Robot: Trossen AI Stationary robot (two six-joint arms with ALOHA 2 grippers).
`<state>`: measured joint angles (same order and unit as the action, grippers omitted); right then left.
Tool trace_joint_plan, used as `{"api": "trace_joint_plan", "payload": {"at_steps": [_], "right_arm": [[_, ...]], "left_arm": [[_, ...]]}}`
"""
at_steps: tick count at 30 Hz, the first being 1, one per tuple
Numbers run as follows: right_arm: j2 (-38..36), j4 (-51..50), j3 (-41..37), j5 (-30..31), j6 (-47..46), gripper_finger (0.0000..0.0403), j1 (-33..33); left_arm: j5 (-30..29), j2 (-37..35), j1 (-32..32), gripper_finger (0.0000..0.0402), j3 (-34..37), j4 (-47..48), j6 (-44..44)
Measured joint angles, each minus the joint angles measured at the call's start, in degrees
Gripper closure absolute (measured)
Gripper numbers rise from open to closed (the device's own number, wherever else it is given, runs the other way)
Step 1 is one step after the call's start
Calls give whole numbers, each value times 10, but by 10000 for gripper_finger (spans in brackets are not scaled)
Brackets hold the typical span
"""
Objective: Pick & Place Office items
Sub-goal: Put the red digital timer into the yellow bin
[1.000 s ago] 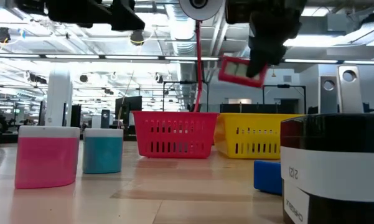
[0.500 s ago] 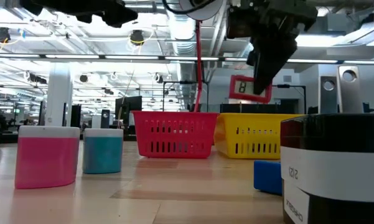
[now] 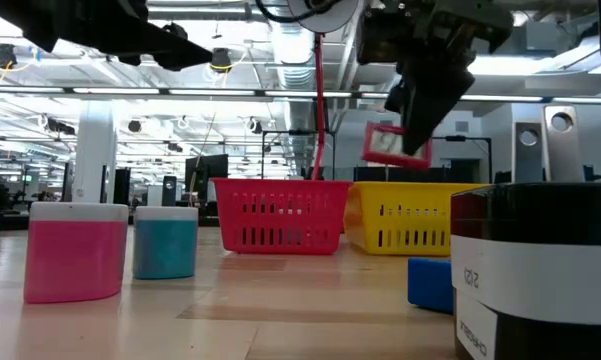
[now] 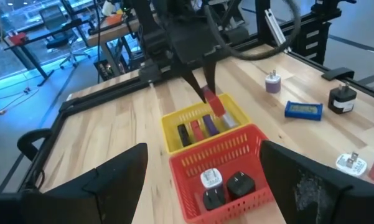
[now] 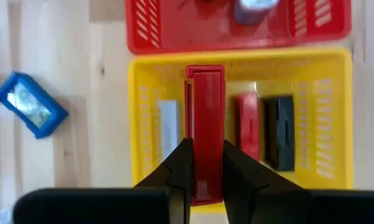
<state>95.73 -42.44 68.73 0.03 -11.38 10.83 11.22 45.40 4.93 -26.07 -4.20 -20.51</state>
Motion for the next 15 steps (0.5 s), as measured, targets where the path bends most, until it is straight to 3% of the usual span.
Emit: {"api": "trace_joint_plan", "payload": {"at_steps": [15], "right_arm": [[49, -12, 0, 0, 13, 352, 9]], "left_arm": [[0, 1, 0, 98, 6, -13, 0]]}}
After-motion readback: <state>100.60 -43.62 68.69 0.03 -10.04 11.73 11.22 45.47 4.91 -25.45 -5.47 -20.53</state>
